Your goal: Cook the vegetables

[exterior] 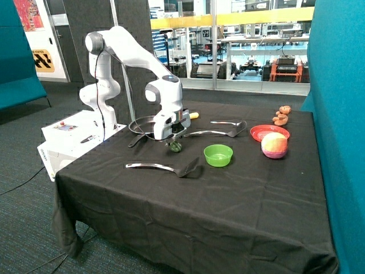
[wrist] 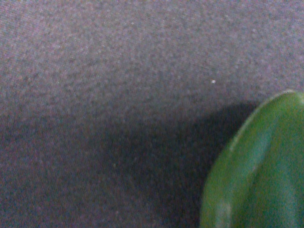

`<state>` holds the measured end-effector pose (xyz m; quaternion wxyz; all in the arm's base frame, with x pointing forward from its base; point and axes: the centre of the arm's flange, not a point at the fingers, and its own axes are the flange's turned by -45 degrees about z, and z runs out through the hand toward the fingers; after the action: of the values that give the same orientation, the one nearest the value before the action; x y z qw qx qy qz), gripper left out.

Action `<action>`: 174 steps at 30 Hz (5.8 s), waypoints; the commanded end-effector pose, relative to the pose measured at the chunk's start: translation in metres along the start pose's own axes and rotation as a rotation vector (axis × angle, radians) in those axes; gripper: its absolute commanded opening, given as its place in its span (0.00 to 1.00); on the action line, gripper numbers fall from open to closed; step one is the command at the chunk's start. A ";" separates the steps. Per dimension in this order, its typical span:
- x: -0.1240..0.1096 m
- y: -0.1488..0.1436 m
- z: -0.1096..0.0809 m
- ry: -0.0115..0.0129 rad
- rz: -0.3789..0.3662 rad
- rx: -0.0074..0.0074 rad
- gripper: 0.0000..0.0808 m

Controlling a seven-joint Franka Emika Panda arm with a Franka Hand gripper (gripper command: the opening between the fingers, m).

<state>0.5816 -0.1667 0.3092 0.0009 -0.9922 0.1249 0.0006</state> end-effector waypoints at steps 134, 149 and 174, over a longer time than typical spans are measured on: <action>-0.225 -0.127 -0.076 0.0010 -0.463 -0.0020 0.00; -0.226 -0.120 -0.033 0.0011 -0.413 -0.0020 0.00; -0.235 -0.093 -0.001 0.0011 -0.357 -0.0020 0.14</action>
<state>0.3821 -0.0126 0.3076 0.0016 -0.9988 -0.0483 0.0014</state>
